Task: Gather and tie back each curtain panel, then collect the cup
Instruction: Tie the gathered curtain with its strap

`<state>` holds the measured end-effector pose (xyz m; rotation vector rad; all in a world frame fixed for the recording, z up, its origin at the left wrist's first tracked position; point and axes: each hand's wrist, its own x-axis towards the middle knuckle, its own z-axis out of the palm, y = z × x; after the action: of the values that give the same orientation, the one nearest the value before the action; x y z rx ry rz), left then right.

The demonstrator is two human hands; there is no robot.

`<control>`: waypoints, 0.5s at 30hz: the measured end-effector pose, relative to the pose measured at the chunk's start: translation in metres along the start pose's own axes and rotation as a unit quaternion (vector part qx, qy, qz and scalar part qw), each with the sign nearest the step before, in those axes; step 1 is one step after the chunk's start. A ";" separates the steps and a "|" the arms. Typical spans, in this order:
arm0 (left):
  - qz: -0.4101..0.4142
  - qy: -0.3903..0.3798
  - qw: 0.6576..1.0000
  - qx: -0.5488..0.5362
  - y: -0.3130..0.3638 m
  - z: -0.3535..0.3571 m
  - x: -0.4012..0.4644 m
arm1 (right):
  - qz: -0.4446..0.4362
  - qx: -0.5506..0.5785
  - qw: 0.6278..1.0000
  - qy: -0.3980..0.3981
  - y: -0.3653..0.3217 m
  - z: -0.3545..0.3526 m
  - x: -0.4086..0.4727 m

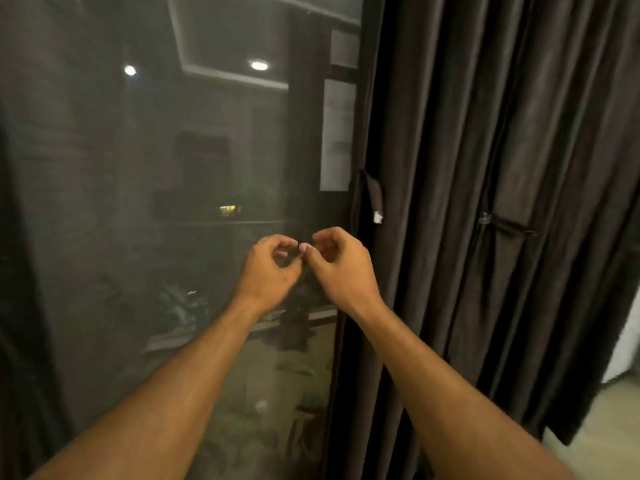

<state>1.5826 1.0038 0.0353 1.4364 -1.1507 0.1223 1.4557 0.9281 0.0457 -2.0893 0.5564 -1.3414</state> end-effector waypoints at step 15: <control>0.044 -0.084 0.993 -0.065 0.041 0.156 0.166 | 0.024 -0.056 0.984 0.168 0.096 -0.144 0.157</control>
<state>1.5540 0.7962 0.1330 1.2993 -1.3349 -0.0133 1.3847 0.7228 0.1315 -1.9310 0.8330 -1.6820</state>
